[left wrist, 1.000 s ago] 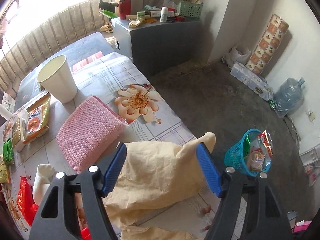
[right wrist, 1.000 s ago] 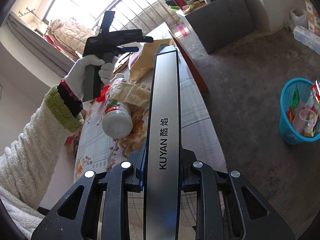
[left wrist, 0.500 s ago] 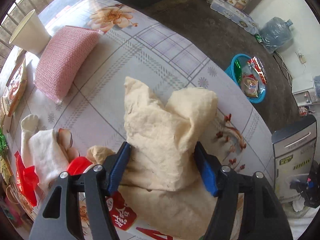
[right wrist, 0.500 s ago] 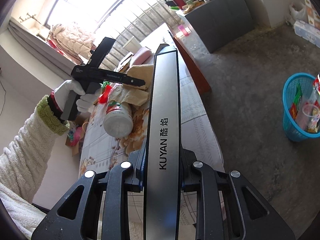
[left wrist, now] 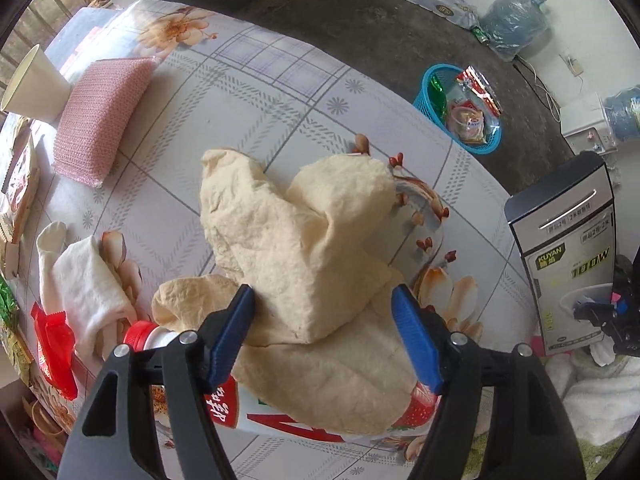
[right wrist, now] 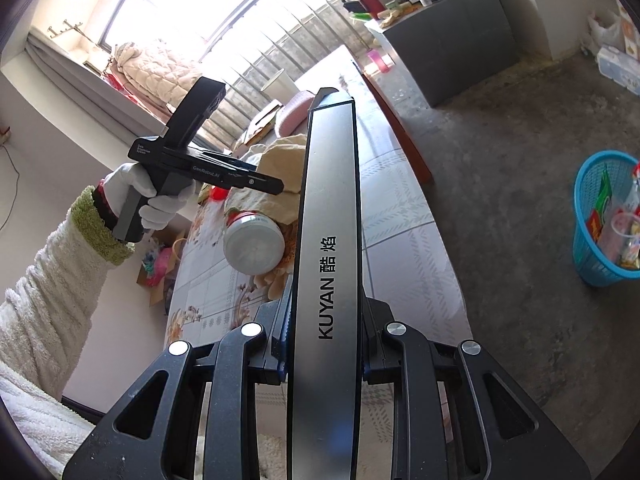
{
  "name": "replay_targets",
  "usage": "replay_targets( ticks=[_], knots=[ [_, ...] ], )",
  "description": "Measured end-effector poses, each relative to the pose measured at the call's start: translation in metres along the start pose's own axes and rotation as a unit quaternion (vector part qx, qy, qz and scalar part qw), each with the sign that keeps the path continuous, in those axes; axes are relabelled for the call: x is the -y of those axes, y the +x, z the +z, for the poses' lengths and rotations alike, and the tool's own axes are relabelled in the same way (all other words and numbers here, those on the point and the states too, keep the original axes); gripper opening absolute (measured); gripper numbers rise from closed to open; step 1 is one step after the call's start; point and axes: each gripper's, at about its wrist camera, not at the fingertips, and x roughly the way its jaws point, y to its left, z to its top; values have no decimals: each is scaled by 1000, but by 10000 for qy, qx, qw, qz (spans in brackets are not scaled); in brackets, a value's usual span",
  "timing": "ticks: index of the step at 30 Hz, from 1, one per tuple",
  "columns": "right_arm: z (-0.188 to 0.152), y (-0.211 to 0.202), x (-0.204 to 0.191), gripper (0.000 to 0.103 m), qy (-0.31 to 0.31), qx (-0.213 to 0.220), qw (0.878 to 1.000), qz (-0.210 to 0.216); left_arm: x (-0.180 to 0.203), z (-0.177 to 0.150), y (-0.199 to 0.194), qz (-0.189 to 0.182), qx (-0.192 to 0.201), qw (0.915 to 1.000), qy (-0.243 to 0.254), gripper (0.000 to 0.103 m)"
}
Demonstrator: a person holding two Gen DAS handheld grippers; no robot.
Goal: Collect trash
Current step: 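Carry the beige paper and white box over the blue wastebasket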
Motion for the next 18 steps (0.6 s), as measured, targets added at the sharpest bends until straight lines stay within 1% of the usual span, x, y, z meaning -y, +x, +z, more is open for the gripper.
replay_targets(
  ticks=[5, 7, 9, 11, 12, 14, 16, 17, 18],
  knots=[
    [2, 2, 0, 23, -6, -26, 10000, -4, 10, 0, 10, 183, -266, 9985, 439, 69],
    [3, 3, 2, 23, 11, -36, 10000, -8, 12, 3, 14, 236, -342, 9977, 541, 69],
    [3, 3, 3, 23, 36, -45, 10000, -27, 15, 4, 21, 388, -413, 9964, 638, 69],
    [4, 4, 4, 23, 56, -50, 10000, -32, 13, 6, 27, 517, -446, 9956, 647, 65],
    [5, 4, 4, 23, 71, -49, 10000, -39, 13, 7, 30, 576, -450, 9952, 648, 61],
    [6, 3, 5, 23, 83, -39, 9999, -44, 12, 7, 27, 611, -329, 9950, 712, 55],
    [6, 4, 4, 23, 87, -35, 9999, -49, 10, 9, 23, 646, -227, 9951, 712, 38],
    [6, 4, 4, 23, 87, -38, 9999, -55, 9, 11, 23, 671, -187, 9953, 672, 34],
    [5, 4, 3, 23, 87, -36, 9999, -62, 6, 12, 22, 701, -153, 9955, 620, 25]
  ],
)
